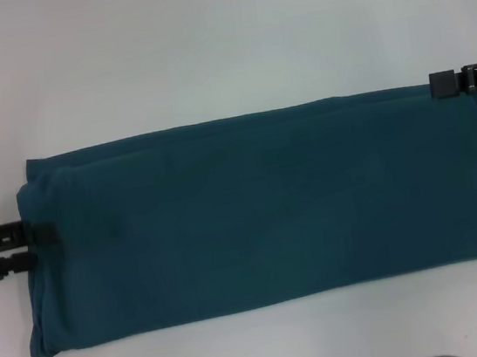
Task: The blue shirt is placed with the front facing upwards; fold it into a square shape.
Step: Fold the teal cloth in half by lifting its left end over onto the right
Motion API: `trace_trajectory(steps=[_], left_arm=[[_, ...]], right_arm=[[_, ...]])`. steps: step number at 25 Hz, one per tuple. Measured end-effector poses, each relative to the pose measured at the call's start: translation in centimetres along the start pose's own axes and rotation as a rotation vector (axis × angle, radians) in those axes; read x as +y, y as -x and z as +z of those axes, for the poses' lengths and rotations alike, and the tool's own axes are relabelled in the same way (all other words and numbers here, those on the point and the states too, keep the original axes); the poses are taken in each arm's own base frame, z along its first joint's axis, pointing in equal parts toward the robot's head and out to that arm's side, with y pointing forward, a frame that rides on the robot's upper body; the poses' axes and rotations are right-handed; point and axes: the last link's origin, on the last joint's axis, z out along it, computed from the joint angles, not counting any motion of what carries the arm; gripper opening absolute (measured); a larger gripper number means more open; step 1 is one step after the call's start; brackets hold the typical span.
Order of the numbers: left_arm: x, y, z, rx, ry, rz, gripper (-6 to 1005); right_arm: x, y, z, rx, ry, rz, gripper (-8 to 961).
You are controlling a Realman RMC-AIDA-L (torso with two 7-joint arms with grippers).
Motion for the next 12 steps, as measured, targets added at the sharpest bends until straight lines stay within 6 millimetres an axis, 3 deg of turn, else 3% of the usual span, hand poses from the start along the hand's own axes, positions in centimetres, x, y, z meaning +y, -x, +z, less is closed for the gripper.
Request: trace_trajectory(steps=[4, 12], left_arm=[[1.1, 0.1, -0.7, 0.0, 0.054, 0.027, 916], [1.6, 0.3, 1.3, -0.044, 0.064, 0.033, 916]], right_arm=[[0.0, 0.0, 0.0, 0.0, 0.0, 0.0, 895], [0.0, 0.0, 0.0, 0.0, 0.0, 0.0, 895]])
